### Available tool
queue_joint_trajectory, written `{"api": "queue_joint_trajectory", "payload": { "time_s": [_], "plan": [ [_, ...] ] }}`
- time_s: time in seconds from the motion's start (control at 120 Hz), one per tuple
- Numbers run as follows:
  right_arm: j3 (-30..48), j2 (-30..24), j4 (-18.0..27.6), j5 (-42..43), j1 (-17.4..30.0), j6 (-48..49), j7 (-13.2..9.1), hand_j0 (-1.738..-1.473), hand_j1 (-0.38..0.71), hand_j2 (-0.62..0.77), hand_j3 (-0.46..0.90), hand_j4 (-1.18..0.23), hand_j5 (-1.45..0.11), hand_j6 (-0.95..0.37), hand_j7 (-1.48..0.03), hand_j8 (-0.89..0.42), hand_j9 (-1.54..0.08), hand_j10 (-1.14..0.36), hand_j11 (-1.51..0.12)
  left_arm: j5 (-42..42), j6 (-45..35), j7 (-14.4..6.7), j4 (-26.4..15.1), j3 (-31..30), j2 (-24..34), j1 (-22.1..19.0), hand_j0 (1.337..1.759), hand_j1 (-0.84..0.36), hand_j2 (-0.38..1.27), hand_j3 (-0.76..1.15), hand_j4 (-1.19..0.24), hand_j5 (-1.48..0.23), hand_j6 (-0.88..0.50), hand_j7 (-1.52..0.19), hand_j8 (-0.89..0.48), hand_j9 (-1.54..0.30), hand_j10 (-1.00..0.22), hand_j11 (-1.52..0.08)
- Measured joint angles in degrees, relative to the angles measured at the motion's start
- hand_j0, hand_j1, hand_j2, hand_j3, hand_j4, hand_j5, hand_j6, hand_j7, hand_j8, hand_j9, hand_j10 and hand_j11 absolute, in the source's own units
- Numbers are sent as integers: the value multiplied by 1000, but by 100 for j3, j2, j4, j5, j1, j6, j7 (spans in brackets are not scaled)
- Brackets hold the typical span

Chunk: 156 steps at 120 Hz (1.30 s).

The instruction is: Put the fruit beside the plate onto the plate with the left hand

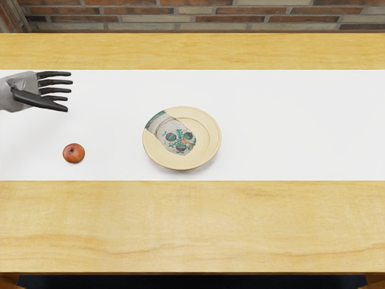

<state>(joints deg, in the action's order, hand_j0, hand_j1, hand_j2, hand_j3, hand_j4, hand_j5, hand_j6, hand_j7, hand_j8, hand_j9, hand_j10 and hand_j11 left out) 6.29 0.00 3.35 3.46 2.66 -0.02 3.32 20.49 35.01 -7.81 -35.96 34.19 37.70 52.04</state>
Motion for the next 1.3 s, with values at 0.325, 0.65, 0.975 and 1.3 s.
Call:
{"api": "queue_joint_trajectory", "payload": {
  "time_s": [0.325,0.65,0.975,1.3],
  "plan": [
    [4,0,11,-3,5,2,-17,-1658,-303,-7,0,-39,-50,-39,-50,-39,-50,-39,-50,11,0,-223,-265,-203,-79,63,1658,57,51,0,-245,-318,-245,-318,-245,-318,-245,-318],
    [11,0,16,-3,-9,10,-23,-1658,-303,-7,0,-39,-50,-39,-50,-39,-50,-39,-50,95,0,-495,-740,-1321,381,1119,1658,57,50,0,-246,-318,-246,-318,-246,-318,-245,-318],
    [21,0,16,-3,-12,27,-24,-1658,-303,-7,0,-39,-50,-39,-50,-39,-50,-39,-50,572,1,-1232,-3849,-1860,2022,1098,1658,57,51,0,-247,-319,-248,-318,-247,-318,-247,-318],
    [21,0,16,-3,-18,28,-24,-1658,-303,-7,0,-39,-50,-39,-50,-39,-50,-39,-50,1151,-1588,-1509,-4756,-2161,2194,1097,1658,58,51,0,-249,-319,-250,-319,-250,-318,-249,-318]
  ]
}}
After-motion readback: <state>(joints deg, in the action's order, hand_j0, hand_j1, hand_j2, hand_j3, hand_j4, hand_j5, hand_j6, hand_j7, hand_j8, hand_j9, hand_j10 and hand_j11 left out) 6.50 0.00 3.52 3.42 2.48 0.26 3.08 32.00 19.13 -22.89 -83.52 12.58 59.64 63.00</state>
